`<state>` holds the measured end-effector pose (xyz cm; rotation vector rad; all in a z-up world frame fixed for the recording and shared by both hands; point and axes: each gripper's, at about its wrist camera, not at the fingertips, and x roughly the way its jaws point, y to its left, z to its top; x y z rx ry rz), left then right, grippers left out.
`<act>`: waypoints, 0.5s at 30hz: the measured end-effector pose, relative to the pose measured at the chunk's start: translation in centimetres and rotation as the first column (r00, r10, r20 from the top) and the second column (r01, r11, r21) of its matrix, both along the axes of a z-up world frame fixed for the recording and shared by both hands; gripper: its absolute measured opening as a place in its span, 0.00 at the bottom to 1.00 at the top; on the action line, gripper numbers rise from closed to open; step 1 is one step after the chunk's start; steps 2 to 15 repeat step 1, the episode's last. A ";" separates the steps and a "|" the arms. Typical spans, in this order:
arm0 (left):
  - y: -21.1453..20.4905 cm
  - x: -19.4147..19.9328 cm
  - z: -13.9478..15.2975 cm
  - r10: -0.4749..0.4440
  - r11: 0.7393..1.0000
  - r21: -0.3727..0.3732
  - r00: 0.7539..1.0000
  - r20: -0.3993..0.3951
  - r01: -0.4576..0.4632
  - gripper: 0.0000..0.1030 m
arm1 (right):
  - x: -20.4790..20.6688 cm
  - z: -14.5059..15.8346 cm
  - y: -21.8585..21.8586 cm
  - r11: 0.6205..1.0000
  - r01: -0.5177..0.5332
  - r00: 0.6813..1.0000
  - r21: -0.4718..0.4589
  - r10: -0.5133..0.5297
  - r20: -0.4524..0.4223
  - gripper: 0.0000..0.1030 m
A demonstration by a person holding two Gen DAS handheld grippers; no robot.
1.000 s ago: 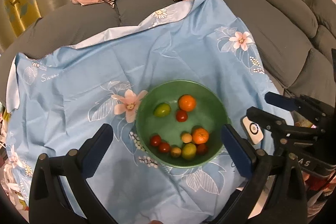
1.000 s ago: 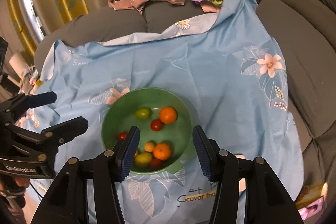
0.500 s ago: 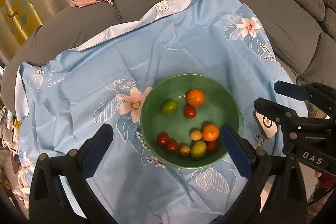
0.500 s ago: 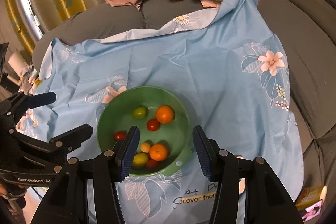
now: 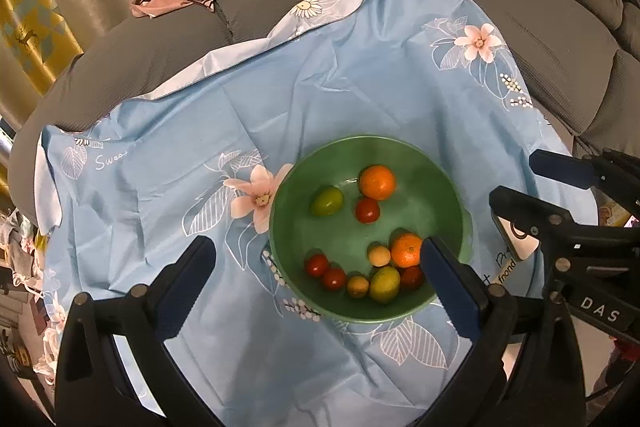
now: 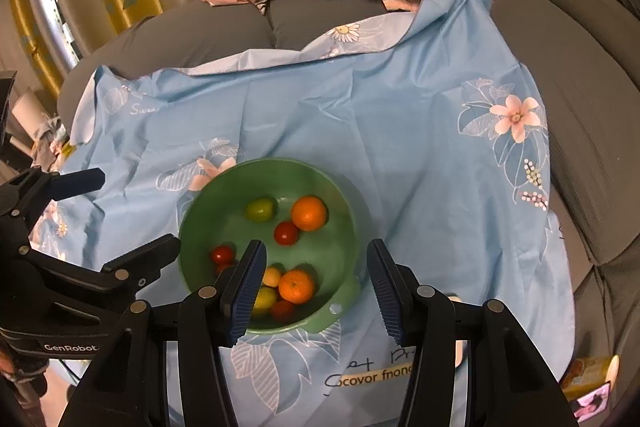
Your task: Organize fruits
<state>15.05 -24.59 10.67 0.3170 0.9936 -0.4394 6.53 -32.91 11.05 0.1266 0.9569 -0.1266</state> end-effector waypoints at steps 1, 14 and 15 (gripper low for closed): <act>0.0 0.0 0.0 0.000 1.000 0.000 1.000 0.000 0.000 0.99 | 0.0 0.0 0.0 1.000 0.001 1.000 -0.001 -0.001 0.000 0.51; 0.0 0.0 0.0 0.000 1.000 0.000 1.000 0.000 0.000 0.99 | 0.0 0.0 0.0 1.000 0.001 1.000 -0.001 -0.001 0.000 0.51; 0.0 0.0 0.0 0.000 1.000 0.000 1.000 0.000 0.000 0.99 | 0.0 0.0 0.0 1.000 0.001 1.000 -0.001 -0.001 0.000 0.51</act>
